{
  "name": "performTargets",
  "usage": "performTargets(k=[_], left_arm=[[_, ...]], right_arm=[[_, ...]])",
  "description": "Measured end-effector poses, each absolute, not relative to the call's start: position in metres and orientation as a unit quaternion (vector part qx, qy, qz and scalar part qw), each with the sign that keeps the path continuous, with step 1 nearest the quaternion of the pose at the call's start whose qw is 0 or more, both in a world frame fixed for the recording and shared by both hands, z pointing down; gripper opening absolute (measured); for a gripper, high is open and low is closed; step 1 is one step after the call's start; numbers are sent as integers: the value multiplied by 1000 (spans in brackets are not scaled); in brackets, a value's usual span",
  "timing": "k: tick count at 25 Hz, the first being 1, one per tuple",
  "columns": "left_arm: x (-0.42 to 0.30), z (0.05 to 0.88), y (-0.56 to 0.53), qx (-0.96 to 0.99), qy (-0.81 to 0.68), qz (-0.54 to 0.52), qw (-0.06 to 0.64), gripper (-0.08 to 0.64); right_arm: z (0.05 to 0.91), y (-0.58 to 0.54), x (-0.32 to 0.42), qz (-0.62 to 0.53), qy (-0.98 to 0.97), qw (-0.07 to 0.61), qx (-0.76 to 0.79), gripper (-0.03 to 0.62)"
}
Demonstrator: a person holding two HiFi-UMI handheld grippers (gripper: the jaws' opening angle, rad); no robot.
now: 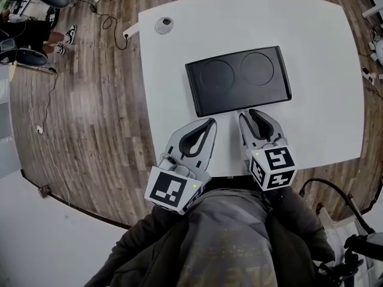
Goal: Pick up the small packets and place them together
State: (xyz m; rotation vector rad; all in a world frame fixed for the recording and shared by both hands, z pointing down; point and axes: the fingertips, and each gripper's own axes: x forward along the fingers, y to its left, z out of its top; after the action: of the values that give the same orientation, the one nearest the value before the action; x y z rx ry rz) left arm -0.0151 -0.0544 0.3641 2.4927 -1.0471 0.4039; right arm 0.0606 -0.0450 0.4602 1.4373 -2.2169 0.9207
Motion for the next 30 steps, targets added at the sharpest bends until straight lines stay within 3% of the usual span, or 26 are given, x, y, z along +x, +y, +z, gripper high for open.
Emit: performTargets(k=[30], left_arm=[[-29,370,-54,903,-348,142,206,3]], right_arm=[[472,-38,63,323,-749,177,551,77]])
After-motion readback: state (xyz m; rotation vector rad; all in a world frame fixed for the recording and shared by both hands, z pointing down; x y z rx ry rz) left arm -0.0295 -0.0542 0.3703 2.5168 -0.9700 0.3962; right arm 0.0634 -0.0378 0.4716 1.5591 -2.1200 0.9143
